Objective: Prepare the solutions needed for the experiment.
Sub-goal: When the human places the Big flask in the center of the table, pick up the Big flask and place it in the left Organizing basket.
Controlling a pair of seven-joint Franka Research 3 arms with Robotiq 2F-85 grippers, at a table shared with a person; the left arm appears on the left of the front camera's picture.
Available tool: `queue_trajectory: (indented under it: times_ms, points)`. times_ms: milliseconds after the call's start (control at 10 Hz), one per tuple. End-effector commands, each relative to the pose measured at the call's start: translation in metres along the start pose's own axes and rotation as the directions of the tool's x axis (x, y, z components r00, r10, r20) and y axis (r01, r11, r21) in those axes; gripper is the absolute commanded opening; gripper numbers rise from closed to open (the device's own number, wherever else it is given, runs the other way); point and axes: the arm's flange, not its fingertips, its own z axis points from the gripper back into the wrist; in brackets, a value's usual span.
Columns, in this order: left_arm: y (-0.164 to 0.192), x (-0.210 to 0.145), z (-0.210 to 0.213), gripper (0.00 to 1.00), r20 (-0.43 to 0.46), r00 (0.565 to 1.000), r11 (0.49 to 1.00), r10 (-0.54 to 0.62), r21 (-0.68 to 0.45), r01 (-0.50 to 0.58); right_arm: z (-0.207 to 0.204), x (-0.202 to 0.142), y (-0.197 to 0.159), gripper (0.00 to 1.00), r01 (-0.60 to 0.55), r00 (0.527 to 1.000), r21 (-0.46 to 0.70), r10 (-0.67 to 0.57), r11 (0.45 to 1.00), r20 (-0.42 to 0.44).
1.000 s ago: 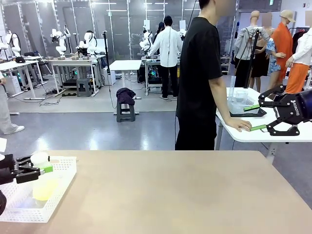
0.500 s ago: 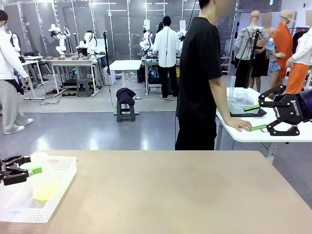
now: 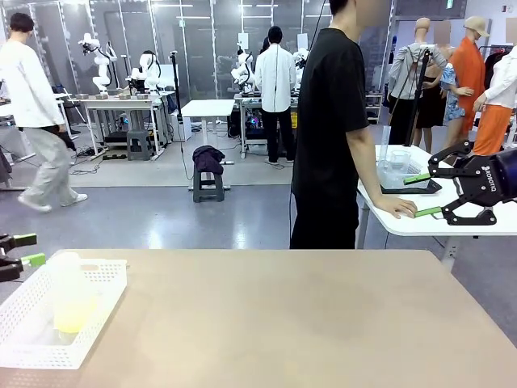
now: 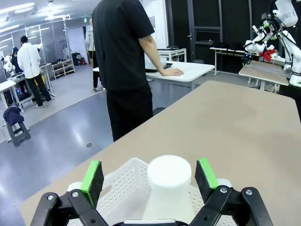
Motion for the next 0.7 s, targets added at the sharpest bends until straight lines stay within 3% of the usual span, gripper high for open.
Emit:
queue_trajectory:
  times_ms: [0, 200, 300, 600]
  points:
    - [-0.039, 0.028, 0.016, 1.0, -0.029, 1.0, 1.0, -0.011, 0.011, 0.012, 0.0, -0.001, 0.001, 0.57, -0.007, 1.0, 0.01, 0.007, 1.0, -0.007]
    - [-0.038, 0.035, 0.016, 1.0, -0.014, 1.0, 1.0, 0.001, 0.005, -0.001, 0.0, -0.001, 0.001, 0.57, -0.007, 1.0, 0.01, 0.007, 1.0, -0.007]
    - [0.001, 0.027, 0.008, 1.0, 0.006, 1.0, 1.0, -0.018, 0.006, 0.018, 0.0, -0.001, 0.001, 0.57, -0.007, 1.0, 0.01, 0.007, 1.0, -0.007]
    - [0.001, 0.027, 0.008, 1.0, 0.006, 1.0, 1.0, -0.018, 0.006, 0.018, 0.0, -0.001, 0.001, 0.57, -0.007, 1.0, 0.01, 0.007, 1.0, -0.007]
